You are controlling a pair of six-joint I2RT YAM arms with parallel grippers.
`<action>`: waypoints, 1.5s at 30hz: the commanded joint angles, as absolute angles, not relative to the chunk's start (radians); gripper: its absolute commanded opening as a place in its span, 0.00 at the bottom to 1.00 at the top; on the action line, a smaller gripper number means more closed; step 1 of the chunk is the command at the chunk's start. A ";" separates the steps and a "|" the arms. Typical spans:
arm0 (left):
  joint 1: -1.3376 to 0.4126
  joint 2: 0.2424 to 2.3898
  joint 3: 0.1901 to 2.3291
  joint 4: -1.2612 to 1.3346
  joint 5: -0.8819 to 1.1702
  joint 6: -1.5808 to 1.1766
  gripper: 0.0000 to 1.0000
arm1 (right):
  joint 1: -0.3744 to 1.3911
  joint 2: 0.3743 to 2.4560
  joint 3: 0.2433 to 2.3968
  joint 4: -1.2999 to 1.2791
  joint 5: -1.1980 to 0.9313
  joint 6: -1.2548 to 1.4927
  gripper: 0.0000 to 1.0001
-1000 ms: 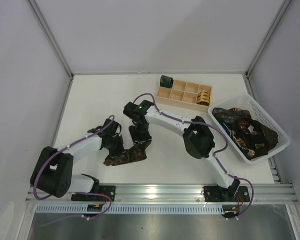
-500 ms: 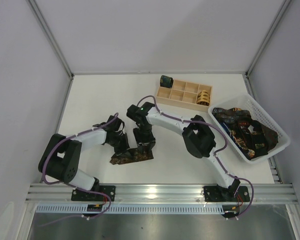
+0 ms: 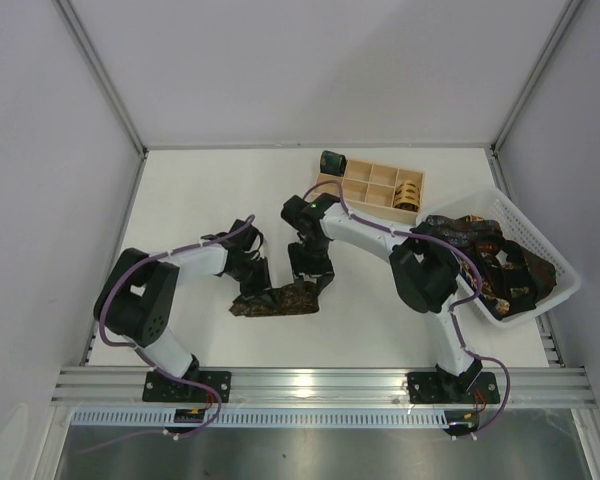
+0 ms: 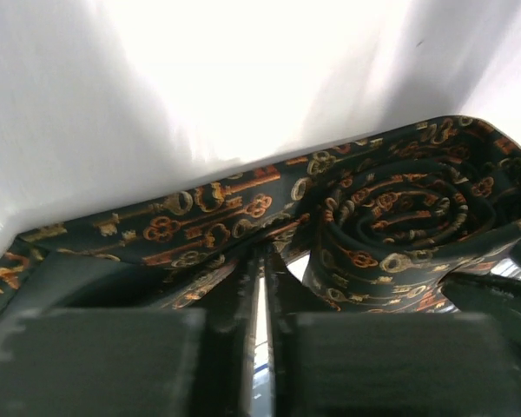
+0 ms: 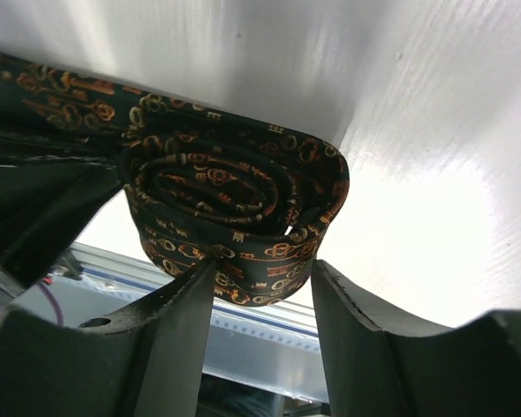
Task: Roll the ties
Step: Roll the tie
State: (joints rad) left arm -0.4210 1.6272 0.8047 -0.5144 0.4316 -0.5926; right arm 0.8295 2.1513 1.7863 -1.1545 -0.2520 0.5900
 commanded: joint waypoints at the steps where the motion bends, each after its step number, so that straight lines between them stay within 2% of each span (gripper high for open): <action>1: -0.425 1.651 0.854 -0.525 0.351 -0.512 0.14 | 0.816 2.074 1.760 -1.097 -0.288 0.586 0.55; 4: -0.425 1.628 0.871 -0.537 0.364 -0.497 0.24 | 0.787 2.039 1.721 -1.040 -0.339 0.609 0.56; 10: -0.420 1.600 0.907 -0.595 0.379 -0.485 0.35 | 0.720 1.961 1.666 -0.968 -0.429 0.624 0.59; 15: -0.413 1.605 0.922 -0.615 0.414 -0.494 0.37 | 0.650 1.911 1.589 -0.908 -0.483 0.621 0.59; 22: -0.411 1.667 0.943 -0.623 0.394 -0.520 0.33 | 0.615 1.902 1.502 -0.874 -0.526 0.598 0.59; 28: -0.403 1.585 0.900 -0.649 0.361 -0.571 0.38 | 0.595 1.862 1.353 -0.698 -0.646 0.597 0.64; 34: -0.380 1.532 0.891 -0.640 0.443 -0.566 0.43 | 0.563 1.841 1.247 -0.562 -0.713 0.597 0.68; 40: -0.339 1.494 0.874 -0.523 0.551 -0.607 0.55 | 0.506 1.801 1.164 -0.518 -0.663 0.670 0.60; 43: -0.337 1.515 0.853 -0.471 0.618 -0.633 0.55 | 0.508 1.819 1.166 -0.555 -0.643 0.657 0.52; 45: -0.337 1.535 0.848 -0.453 0.643 -0.652 0.53 | 0.515 1.842 1.164 -0.552 -0.644 0.661 0.41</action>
State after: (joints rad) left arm -0.3435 1.5261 0.8654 -0.5262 0.5476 -0.6044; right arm 0.5014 1.8477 1.1679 -0.5667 -0.6479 0.6518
